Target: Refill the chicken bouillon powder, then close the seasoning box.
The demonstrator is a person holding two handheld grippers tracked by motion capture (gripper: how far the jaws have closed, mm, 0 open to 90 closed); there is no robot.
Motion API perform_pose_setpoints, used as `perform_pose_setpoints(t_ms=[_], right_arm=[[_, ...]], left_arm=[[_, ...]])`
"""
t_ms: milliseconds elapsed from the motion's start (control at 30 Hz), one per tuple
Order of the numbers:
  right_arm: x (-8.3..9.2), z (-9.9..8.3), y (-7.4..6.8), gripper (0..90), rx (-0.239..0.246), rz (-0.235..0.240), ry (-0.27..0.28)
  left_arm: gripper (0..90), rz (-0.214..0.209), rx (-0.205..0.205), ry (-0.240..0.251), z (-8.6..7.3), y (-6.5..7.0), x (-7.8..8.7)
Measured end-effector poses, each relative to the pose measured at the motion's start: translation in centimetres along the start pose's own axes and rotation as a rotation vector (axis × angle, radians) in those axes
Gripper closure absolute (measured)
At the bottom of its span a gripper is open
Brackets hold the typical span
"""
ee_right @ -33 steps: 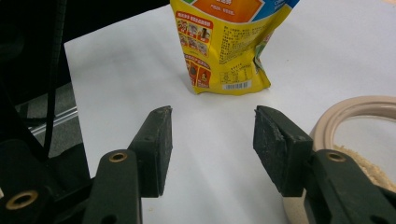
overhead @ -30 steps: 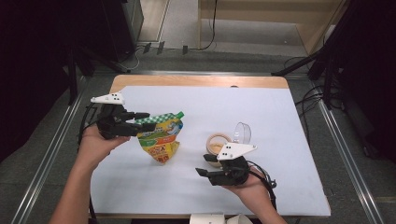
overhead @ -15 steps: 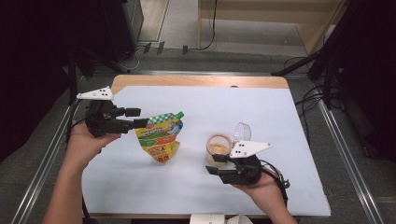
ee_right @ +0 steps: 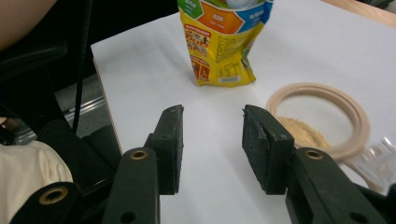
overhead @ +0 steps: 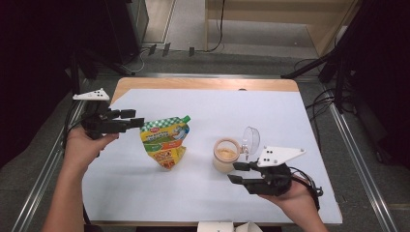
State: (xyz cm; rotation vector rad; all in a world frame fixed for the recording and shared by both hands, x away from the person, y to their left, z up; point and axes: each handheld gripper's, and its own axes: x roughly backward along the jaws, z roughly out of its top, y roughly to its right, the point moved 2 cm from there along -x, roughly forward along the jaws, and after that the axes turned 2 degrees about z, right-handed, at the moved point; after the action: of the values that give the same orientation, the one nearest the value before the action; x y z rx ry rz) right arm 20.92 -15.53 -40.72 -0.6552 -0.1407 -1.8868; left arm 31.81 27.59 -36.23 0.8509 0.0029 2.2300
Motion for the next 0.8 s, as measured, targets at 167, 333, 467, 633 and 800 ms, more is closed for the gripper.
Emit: perform_pose_setpoints(t_ms=[167, 333, 467, 633, 800], right_arm=[[1.2, -1.2, 0.9, 61.9, -0.019, -0.019, -0.009], [2.4, -2.0, 1.9, 67.3, -0.042, -0.046, -0.012], [3.2, -2.8, 2.7, 74.0, -0.061, -0.076, -0.014], [3.4, -3.3, 3.9, 84.1, -0.099, -0.118, -0.016], [3.1, -3.7, 5.0, 90.0, -0.138, -0.163, -0.018]], left_arm=[[40.0, 0.013, 0.003, -0.001, -0.1, -0.3, 0.0], [39.4, 0.019, 0.012, 0.000, -0.2, -0.6, 0.2], [39.3, 0.036, 0.019, -0.011, -0.5, -1.1, 0.2], [39.2, 0.045, 0.020, -0.017, -0.8, -1.3, -0.3], [39.2, 0.041, 0.015, -0.017, -1.0, -1.5, -0.5]])
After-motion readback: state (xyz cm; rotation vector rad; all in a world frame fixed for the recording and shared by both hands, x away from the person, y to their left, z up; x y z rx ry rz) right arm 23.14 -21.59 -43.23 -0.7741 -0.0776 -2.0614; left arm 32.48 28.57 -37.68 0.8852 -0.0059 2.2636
